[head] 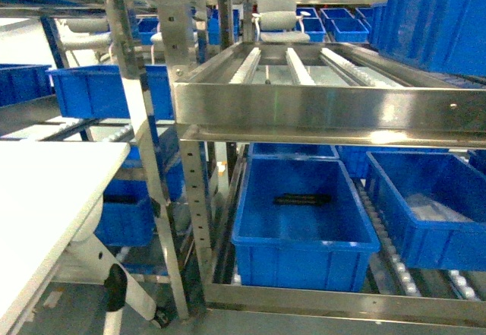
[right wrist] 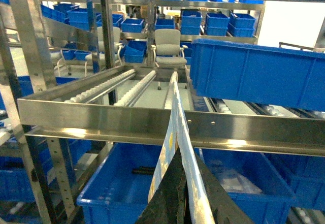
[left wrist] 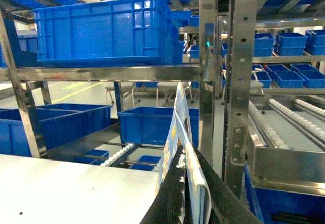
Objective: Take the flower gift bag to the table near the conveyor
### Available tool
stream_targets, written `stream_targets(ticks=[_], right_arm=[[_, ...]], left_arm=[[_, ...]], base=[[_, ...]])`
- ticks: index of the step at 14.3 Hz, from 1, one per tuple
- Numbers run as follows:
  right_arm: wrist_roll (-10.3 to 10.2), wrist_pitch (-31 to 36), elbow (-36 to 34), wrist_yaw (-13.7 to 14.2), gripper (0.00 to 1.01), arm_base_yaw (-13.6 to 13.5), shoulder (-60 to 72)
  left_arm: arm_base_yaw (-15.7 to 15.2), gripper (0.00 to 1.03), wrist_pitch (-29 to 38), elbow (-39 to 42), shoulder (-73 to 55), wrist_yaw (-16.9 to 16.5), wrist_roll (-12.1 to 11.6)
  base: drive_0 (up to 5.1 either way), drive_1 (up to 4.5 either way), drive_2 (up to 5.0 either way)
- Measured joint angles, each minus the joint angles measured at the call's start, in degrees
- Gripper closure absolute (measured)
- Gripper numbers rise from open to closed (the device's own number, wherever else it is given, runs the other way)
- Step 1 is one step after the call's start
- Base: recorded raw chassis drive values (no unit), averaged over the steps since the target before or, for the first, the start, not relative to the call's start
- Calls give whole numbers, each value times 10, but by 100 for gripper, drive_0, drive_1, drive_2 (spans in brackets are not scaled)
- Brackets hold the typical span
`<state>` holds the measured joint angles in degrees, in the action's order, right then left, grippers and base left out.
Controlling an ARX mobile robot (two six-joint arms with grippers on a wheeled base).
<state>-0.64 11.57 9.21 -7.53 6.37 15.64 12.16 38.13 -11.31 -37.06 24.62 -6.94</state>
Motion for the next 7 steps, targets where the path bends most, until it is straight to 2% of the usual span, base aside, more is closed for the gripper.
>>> stream_targets(ticks=[7], right_arm=[[0,0,0,0,99,0,0]], left_arm=[[0,101,2,0,0,0,0]], base=[[-498,247,247]])
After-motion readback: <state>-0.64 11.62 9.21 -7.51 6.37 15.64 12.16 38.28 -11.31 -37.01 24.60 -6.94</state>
